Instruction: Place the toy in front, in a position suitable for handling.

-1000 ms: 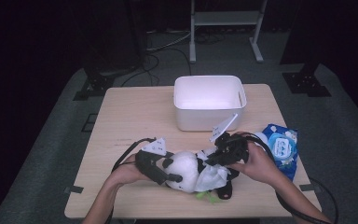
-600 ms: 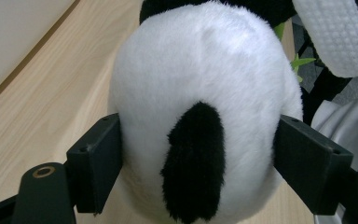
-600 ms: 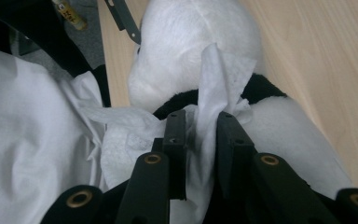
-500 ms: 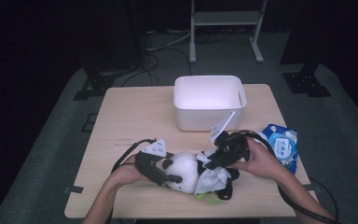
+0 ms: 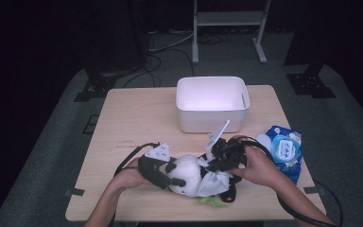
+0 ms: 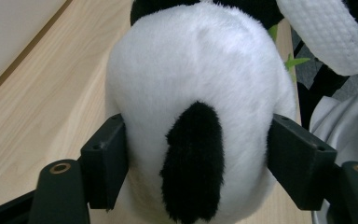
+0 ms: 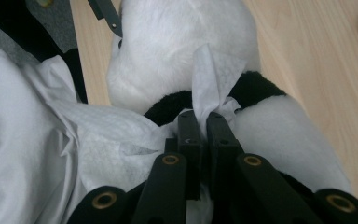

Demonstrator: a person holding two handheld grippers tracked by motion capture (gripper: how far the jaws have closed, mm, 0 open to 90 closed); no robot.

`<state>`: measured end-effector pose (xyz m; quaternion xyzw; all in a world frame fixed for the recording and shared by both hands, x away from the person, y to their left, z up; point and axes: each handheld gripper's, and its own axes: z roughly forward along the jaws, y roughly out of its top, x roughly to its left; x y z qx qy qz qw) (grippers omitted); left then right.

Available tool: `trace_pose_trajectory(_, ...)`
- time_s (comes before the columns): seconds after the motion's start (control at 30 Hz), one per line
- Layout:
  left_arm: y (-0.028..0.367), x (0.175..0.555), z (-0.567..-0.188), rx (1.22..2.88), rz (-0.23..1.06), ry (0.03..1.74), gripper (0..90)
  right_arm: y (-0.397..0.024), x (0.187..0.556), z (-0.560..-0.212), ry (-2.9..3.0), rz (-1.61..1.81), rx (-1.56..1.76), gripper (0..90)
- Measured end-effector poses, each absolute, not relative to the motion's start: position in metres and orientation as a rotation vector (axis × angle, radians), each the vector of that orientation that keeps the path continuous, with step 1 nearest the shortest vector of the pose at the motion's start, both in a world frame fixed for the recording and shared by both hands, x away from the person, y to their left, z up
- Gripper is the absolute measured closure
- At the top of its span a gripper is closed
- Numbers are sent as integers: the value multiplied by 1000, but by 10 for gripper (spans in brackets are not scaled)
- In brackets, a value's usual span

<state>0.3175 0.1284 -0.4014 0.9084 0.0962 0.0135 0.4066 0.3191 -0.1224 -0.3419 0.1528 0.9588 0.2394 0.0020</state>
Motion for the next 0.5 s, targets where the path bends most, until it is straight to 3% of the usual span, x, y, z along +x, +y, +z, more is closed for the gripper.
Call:
trace_pose_trajectory(0.33, 127, 315, -401, 2304, 59, 203, 291, -101, 335, -323, 2874, 850, 456, 858)
trace_pose_trajectory(0.5, 130, 315, -403, 2289, 47, 214, 294, -113, 338, -328, 2858, 822, 492, 853)
